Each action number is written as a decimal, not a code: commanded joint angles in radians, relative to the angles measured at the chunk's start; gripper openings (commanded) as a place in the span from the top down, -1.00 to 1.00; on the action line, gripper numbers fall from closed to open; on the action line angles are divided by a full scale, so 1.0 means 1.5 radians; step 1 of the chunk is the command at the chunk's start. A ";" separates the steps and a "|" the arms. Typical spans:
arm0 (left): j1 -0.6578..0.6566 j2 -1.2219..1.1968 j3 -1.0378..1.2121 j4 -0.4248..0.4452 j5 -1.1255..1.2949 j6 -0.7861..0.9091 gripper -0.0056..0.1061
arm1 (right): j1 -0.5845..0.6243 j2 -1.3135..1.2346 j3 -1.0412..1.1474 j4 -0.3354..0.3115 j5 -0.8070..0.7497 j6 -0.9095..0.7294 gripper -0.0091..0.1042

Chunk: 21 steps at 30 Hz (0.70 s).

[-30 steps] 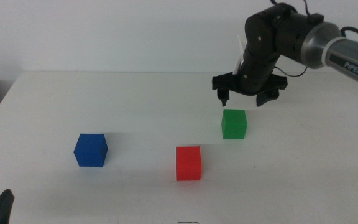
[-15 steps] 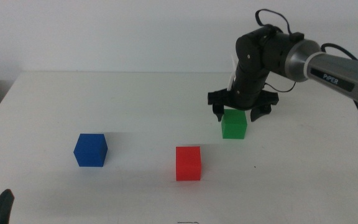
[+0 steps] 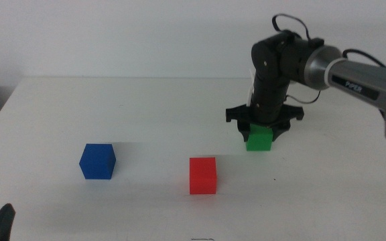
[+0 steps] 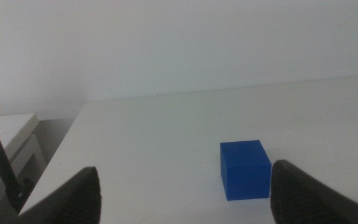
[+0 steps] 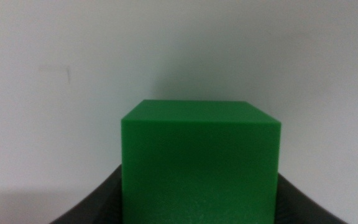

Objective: Stack red cubes first, then green, then blue cubes in a specific spot.

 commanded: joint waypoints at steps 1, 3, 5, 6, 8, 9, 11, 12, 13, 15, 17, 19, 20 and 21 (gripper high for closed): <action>-0.001 -0.013 -0.002 -0.006 -0.056 -0.004 -0.77 | 0.025 -0.095 -0.019 -0.036 0.023 -0.005 0.86; -0.001 -0.013 -0.002 -0.006 -0.056 -0.004 -0.77 | 0.061 -0.135 -0.019 -0.067 0.055 0.009 0.86; -0.001 -0.013 -0.002 -0.006 -0.056 -0.004 -0.77 | 0.100 -0.158 -0.019 -0.092 0.078 0.037 0.86; -0.001 -0.013 -0.002 -0.006 -0.056 -0.004 -0.77 | 0.121 -0.166 -0.019 -0.100 0.079 0.057 0.86; -0.001 -0.013 -0.002 -0.006 -0.056 -0.004 -0.77 | 0.152 -0.167 -0.019 -0.103 0.068 0.097 0.86; -0.001 -0.013 -0.002 -0.006 -0.056 -0.004 -0.77 | 0.165 -0.166 -0.019 -0.096 0.060 0.116 0.86; -0.001 -0.013 -0.002 -0.006 -0.056 -0.004 -0.77 | 0.188 -0.158 -0.019 -0.081 0.057 0.150 0.86; -0.001 -0.013 -0.002 -0.006 -0.056 -0.004 -0.77 | 0.198 -0.153 -0.019 -0.077 0.057 0.162 0.86; -0.001 -0.013 -0.002 -0.006 -0.056 -0.004 -0.77 | 0.209 -0.150 -0.019 -0.076 0.055 0.171 0.86; -0.001 -0.013 -0.002 -0.006 -0.056 -0.004 -0.77 | 0.224 -0.142 -0.019 -0.077 0.051 0.191 0.86; -0.001 -0.013 -0.002 -0.006 -0.056 -0.004 -0.77 | 0.230 -0.135 -0.019 -0.079 0.047 0.212 0.86; -0.001 -0.013 -0.002 -0.006 -0.056 -0.004 -0.77 | 0.231 -0.127 -0.019 -0.078 0.046 0.230 0.86; -0.001 -0.013 -0.002 -0.006 -0.056 -0.004 -0.77 | 0.231 -0.125 -0.019 -0.078 0.046 0.235 0.86; -0.001 -0.013 -0.002 -0.006 -0.056 -0.004 -0.77 | 0.232 -0.120 -0.019 -0.079 0.047 0.239 0.86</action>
